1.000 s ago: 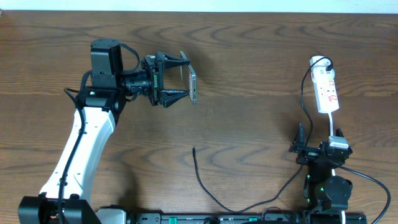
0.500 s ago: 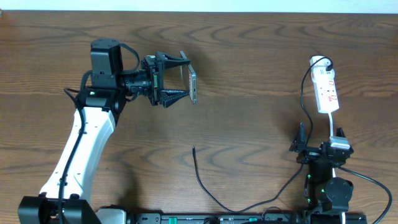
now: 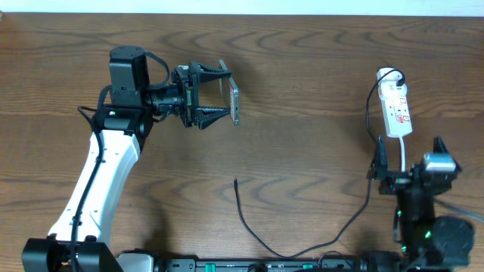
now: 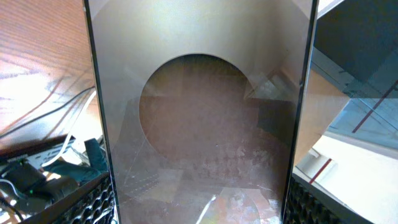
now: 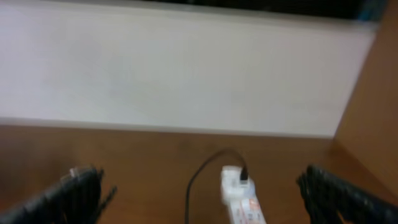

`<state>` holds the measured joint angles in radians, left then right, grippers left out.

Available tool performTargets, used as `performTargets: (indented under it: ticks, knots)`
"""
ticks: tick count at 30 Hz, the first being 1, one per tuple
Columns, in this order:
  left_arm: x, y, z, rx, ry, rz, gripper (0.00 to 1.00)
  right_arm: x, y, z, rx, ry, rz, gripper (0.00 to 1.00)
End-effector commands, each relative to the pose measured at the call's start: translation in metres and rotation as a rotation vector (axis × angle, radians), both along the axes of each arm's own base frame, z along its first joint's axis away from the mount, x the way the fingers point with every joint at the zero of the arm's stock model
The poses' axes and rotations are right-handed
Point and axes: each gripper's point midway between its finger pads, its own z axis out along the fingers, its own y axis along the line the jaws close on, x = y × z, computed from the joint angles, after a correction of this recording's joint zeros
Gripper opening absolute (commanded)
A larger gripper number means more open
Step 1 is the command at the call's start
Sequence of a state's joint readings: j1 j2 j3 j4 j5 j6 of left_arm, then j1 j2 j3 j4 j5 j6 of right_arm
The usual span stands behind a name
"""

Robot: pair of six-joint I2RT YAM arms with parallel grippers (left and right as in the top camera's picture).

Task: Plug charger to phone and switch on socket
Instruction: 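Move the right gripper from the power strip toward the held phone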

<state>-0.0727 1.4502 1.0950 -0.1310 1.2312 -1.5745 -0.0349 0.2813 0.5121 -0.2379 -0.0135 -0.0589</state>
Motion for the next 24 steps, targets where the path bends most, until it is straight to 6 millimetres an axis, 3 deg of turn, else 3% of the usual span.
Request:
performTargets:
  ticks: [1,8,11,19,24]
  knots:
    - [-0.003,0.000,0.024,-0.019,-0.064,-0.020,0.07,0.016,0.022,0.025,0.037,0.069,0.130,0.99]
    - [0.004,0.003,0.020,0.006,-0.067,0.020,0.07,0.065,0.076,0.042,0.257,0.319,0.440,0.99]
    - [0.011,0.006,0.015,0.035,-0.070,0.067,0.07,0.090,0.106,0.042,0.433,0.445,0.616,0.99]
    - [0.028,0.016,0.004,0.108,-0.092,0.164,0.07,0.129,0.144,0.001,0.644,0.651,0.873,0.99]
    - [0.038,0.028,-0.018,0.198,-0.053,0.261,0.07,0.152,0.161,-0.042,0.829,0.822,0.848,0.99]
